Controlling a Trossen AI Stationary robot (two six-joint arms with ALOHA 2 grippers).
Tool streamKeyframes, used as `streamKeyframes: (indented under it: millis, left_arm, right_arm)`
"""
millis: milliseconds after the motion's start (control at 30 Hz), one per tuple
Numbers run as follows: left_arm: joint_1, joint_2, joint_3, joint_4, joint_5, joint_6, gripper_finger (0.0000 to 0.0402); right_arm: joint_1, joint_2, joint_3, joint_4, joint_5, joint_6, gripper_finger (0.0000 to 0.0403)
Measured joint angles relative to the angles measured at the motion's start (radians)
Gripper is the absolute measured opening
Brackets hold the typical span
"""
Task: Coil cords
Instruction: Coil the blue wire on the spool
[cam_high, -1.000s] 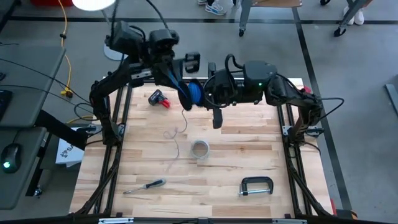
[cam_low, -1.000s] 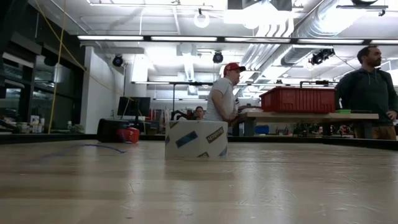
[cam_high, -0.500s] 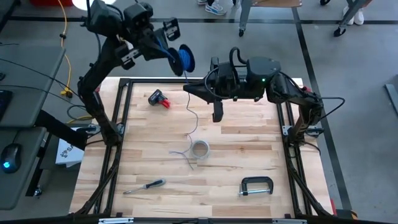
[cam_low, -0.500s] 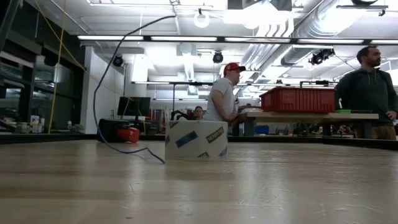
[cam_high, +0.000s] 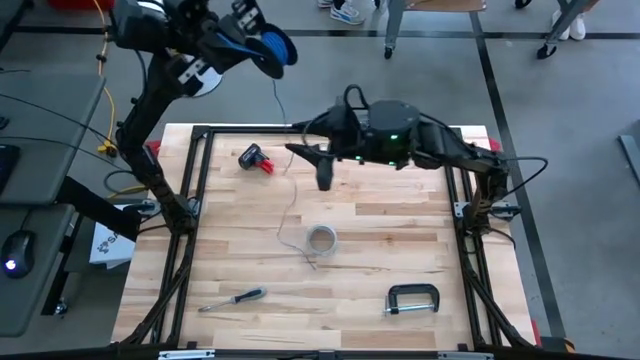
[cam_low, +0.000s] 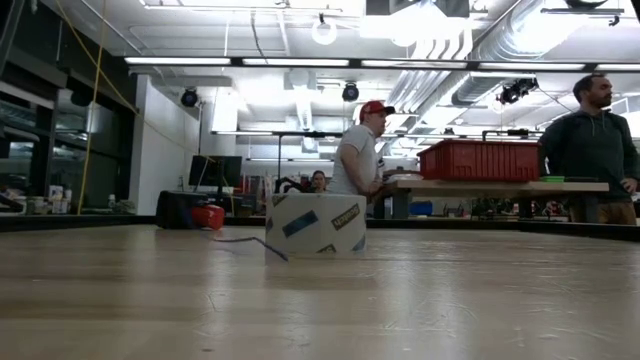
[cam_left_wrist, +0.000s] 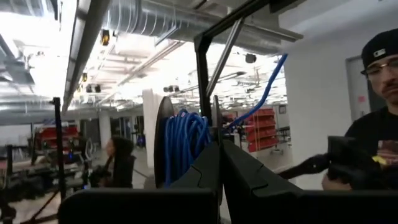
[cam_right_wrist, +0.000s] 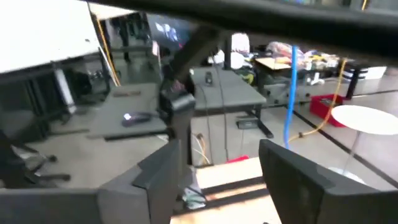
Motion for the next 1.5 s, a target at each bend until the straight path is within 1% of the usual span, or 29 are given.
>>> streamKeyframes:
  millis: [67, 233, 400, 533, 733, 800, 933, 1200, 1267, 1333, 1400, 1467, 1500]
  left_arm:
    - [-0.001, -0.01, 0.0, 0.001, -0.011, 0.008, 0.0]
    - [0.0, -0.032, -0.001, 0.0, -0.031, 0.034, 0.0]
    - [-0.001, -0.044, -0.001, 0.001, -0.031, 0.035, 0.0]
    - [-0.01, -0.043, -0.001, -0.001, -0.033, 0.034, 0.0]
    - [-0.01, -0.043, -0.002, 0.0, -0.04, 0.04, 0.0]
    - [-0.01, -0.043, -0.002, -0.001, -0.043, 0.048, 0.0]
    - [-0.01, -0.043, -0.002, 0.0, -0.044, 0.052, 0.0]
    - [-0.011, -0.043, -0.002, 0.0, -0.052, 0.06, 0.0]
    - [-0.011, -0.043, -0.002, 0.0, -0.059, 0.068, 0.0]
    - [-0.011, -0.043, -0.002, 0.0, -0.061, 0.071, 0.0]
    - [-0.011, -0.043, -0.002, 0.0, -0.061, 0.071, 0.0]
    - [-0.011, -0.043, -0.002, -0.001, -0.065, 0.083, 0.0]
    - [-0.011, -0.043, -0.002, -0.001, -0.07, 0.089, 0.0]
  right_arm:
    - [-0.006, 0.014, 0.0, -0.012, 0.015, -0.01, 0.0215]
    - [-0.024, 0.063, 0.001, -0.002, 0.05, -0.01, 0.0217]
    - [-0.041, 0.099, 0.0, 0.069, 0.045, -0.01, 0.0217]
    - [-0.046, 0.119, 0.002, 0.107, 0.094, -0.022, 0.0217]
    - [-0.051, 0.13, 0.0, 0.133, 0.068, -0.031, 0.0217]
    - [-0.052, 0.135, 0.002, 0.139, 0.034, -0.007, 0.0217]
    - [-0.052, 0.14, 0.001, 0.132, -0.067, 0.023, 0.0217]
    - [-0.058, 0.139, 0.002, 0.137, -0.039, 0.016, 0.0214]
    - [-0.058, 0.139, 0.002, 0.138, -0.038, 0.016, 0.02]
    - [-0.058, 0.139, 0.002, 0.138, -0.038, 0.016, 0.0169]
    - [-0.056, 0.142, 0.002, 0.145, -0.039, 0.016, 0.0116]
    - [-0.058, 0.152, 0.002, 0.186, -0.055, 0.02, 0.0045]
    - [-0.058, 0.158, 0.002, 0.19, -0.058, 0.029, 0.0024]
